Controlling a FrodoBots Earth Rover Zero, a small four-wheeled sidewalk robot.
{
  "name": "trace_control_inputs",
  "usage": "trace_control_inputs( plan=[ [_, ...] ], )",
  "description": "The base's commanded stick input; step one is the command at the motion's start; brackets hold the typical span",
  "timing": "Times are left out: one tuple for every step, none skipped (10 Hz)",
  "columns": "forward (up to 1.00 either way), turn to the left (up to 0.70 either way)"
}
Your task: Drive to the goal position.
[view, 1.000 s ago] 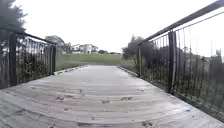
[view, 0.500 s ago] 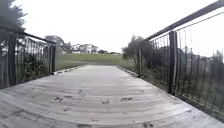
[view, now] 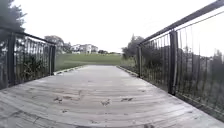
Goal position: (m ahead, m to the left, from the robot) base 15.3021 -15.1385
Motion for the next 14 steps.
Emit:
trace_control_inputs(
  plan=[
    [0.70,0.00],
    [0.70,0.00],
    [0.70,0.00],
    [0.70,0.00],
    [0.70,0.00],
    [0.70,0.00],
    [0.70,0.00],
    [0.70,0.00],
    [0.70,0.00],
    [0.70,0.00],
    [0.70,0.00],
    [0.70,0.00],
    [0.70,0.00],
    [0.70,0.00]
  ],
)
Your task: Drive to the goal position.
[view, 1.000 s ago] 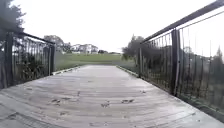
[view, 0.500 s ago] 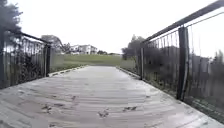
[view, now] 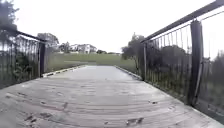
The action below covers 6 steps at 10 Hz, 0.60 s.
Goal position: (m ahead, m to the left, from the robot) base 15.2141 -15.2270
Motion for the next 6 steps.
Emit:
trace_control_inputs(
  plan=[
    [0.70,0.00],
    [0.70,0.06],
    [0.70,0.21],
    [0.70,0.00],
    [0.70,0.00],
    [0.70,0.00]
  ],
)
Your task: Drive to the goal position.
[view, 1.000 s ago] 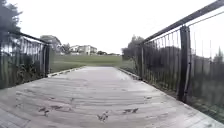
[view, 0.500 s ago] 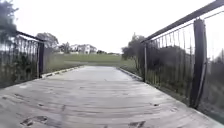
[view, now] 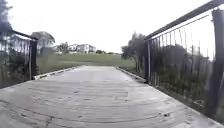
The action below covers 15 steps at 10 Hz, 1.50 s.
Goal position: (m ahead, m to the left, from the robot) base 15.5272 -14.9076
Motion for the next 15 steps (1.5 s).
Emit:
trace_control_inputs(
  plan=[
    [0.70,0.00],
    [0.70,0.00],
    [0.70,0.00],
    [0.70,0.00],
    [0.70,0.00],
    [0.69,0.00],
    [0.69,0.00],
    [0.69,0.00],
    [0.69,0.00],
    [0.69,0.00],
    [0.69,0.00],
    [0.69,0.01],
    [0.69,0.03],
    [0.69,0.07],
    [0.69,0.21]
  ],
)
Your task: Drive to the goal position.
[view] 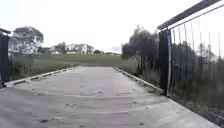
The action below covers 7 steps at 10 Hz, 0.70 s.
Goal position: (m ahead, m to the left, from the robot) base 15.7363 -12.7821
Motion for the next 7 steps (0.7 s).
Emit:
trace_control_inputs(
  plan=[
    [0.69,0.29],
    [0.69,0.09],
    [0.69,0.01],
    [0.69,0.00],
    [0.69,0.00],
    [0.69,0.00],
    [0.69,0.00]
  ],
)
